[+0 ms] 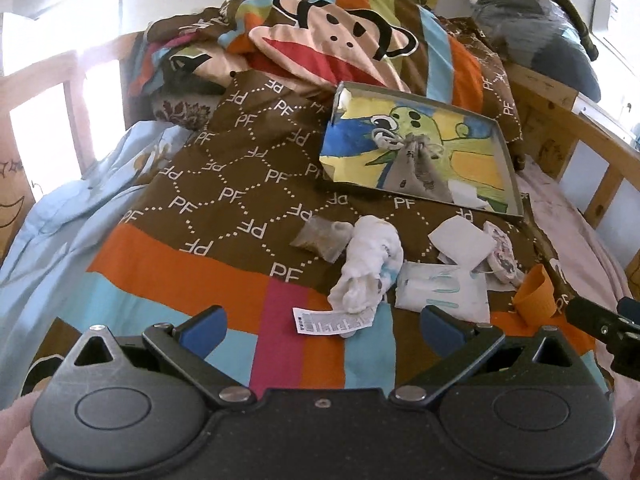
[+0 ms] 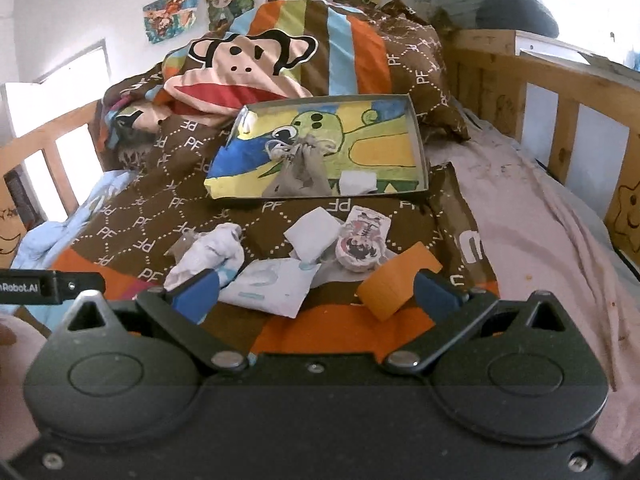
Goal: Organize soft objects
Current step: 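Withdraw the left gripper from the tray back over the bed, then grasp the white sock with the left gripper while the right gripper grasps the wet-wipe packet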
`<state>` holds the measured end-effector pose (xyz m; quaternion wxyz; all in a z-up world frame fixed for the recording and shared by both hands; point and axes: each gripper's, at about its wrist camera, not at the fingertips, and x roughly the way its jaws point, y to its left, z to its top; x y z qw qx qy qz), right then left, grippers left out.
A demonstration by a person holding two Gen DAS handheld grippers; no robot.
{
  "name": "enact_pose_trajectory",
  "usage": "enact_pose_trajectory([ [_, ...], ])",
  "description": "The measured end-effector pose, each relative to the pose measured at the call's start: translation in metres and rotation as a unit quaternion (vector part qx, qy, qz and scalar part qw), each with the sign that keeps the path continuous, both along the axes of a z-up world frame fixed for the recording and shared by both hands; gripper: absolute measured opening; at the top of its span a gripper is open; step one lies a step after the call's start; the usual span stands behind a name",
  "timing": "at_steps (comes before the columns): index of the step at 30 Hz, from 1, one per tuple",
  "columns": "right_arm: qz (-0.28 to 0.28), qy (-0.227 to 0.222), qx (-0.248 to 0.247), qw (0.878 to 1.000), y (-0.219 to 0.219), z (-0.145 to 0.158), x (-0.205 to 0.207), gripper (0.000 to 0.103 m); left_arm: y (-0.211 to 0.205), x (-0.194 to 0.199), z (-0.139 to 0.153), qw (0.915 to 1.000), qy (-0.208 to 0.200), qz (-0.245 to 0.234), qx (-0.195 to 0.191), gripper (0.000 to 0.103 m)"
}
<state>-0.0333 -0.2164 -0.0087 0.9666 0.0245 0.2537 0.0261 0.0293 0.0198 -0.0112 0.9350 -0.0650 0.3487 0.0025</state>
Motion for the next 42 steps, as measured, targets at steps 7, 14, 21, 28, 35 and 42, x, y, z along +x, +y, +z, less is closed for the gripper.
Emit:
enact_pose_trajectory([
  [7,0.002,0.016,0.009,1.0,-0.009,-0.005,0.022,0.103,-0.004,0.003,-0.002,0.9999,0.01,-0.006,0.007,0.102],
  [14,0.023,0.023,-0.007,0.999,-0.003,-0.006,0.028,0.103,-0.006,0.003,-0.002,0.9998,0.013,-0.011,0.005,0.102],
  [21,0.023,0.023,-0.013,0.999,-0.005,-0.005,0.028,0.103,-0.008,0.007,-0.006,0.9995,0.029,-0.011,0.009,0.102],
  [28,0.037,0.026,-0.024,0.999,-0.003,-0.008,0.032,0.103,-0.003,0.011,-0.009,0.9992,0.039,-0.008,-0.007,0.102],
  [35,0.062,0.049,-0.019,0.997,-0.003,-0.013,0.046,0.103,0.002,0.036,-0.021,0.9964,0.048,-0.023,-0.067,0.102],
  [42,0.12,0.069,-0.018,0.99,0.006,-0.022,0.078,0.103,-0.005,0.077,-0.023,0.9947,0.013,-0.086,-0.055,0.102],
])
